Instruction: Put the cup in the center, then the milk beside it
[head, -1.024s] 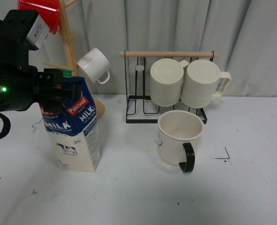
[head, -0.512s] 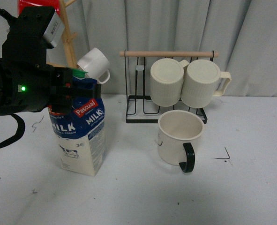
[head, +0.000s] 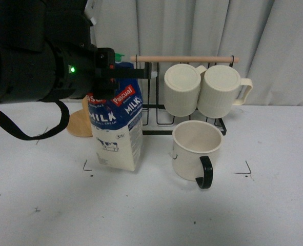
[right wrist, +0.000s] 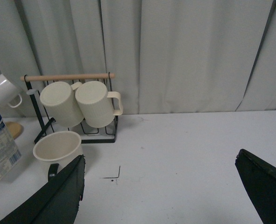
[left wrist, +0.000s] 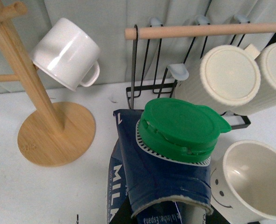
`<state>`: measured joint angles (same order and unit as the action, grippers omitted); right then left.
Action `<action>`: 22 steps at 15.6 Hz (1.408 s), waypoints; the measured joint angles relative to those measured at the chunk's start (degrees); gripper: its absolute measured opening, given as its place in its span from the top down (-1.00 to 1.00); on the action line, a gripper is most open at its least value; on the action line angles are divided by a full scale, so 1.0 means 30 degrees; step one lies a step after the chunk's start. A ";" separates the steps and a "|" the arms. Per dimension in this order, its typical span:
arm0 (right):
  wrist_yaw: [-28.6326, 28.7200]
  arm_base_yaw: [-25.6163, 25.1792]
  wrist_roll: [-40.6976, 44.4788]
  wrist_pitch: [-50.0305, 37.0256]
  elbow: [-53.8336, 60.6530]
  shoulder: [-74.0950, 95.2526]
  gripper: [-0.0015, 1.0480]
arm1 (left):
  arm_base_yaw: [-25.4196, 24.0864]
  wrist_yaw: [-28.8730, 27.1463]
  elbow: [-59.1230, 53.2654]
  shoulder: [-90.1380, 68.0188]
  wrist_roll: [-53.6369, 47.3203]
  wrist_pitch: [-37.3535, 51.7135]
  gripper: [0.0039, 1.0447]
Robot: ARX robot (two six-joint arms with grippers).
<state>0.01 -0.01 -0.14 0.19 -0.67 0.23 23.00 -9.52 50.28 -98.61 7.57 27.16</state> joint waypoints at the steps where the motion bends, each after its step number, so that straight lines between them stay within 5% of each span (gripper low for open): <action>1: 0.0000 0.0000 0.0000 0.0000 0.0000 0.0007 -0.87 | 0.0255 -0.0415 0.0066 -0.0474 0.0000 -0.0036 0.91; 13: 0.0000 0.0000 0.0000 0.0000 0.0000 0.0007 -0.87 | 0.2186 -0.1770 0.1355 -0.2353 0.1770 -0.0160 0.91; 22: 0.0000 0.0000 0.0000 0.0007 0.0000 0.0000 -0.87 | 0.1100 -0.0262 0.1377 0.0240 0.4663 -0.1355 -0.91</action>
<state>0.01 -0.01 -0.14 0.21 -0.67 0.23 26.30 -10.31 54.41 -97.89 21.56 23.09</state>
